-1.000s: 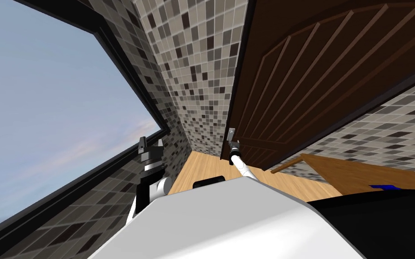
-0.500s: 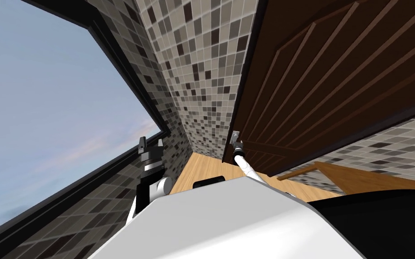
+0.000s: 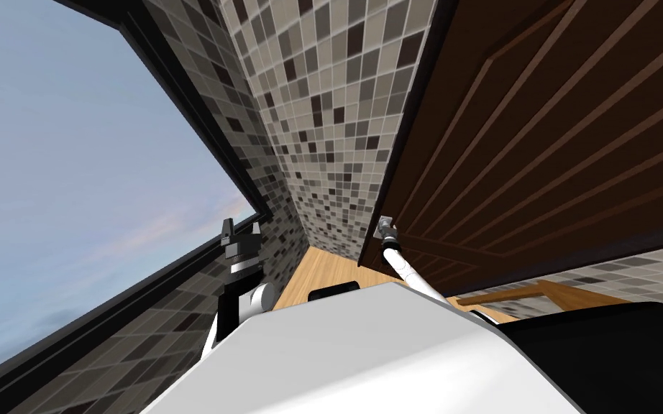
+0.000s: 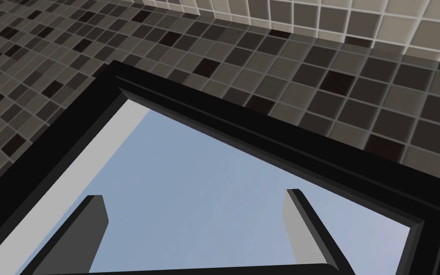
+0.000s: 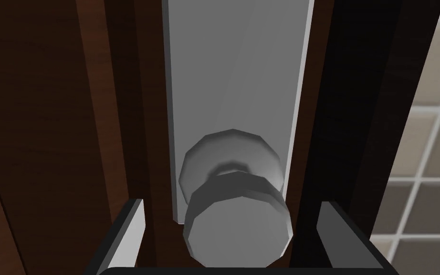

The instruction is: Pull the door open

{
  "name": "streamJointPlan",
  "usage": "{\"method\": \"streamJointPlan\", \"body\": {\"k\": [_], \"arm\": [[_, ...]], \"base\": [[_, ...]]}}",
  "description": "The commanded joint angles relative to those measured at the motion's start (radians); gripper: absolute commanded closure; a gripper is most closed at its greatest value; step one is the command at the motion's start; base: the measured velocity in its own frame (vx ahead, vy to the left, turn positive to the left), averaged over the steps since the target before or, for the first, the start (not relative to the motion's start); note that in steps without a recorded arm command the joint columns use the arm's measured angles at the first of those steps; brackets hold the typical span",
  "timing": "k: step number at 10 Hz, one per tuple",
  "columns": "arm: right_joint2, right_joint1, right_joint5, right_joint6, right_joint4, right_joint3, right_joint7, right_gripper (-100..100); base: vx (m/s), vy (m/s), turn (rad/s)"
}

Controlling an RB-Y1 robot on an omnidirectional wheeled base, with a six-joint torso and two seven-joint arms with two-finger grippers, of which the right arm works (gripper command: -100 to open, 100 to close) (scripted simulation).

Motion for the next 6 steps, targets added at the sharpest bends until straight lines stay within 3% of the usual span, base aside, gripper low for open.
{"method": "streamJointPlan", "body": {"k": [1,2,6], "arm": [[0.000,0.000,0.000,0.000,0.000,0.000,0.000,-100],[0.000,0.000,0.000,0.000,0.000,0.000,0.000,100],[0.000,0.000,0.000,0.000,0.000,0.000,0.000,100]], "base": [[0.086,-0.013,0.015],[-0.013,-0.001,-0.017],[-0.019,0.002,0.002]]}}
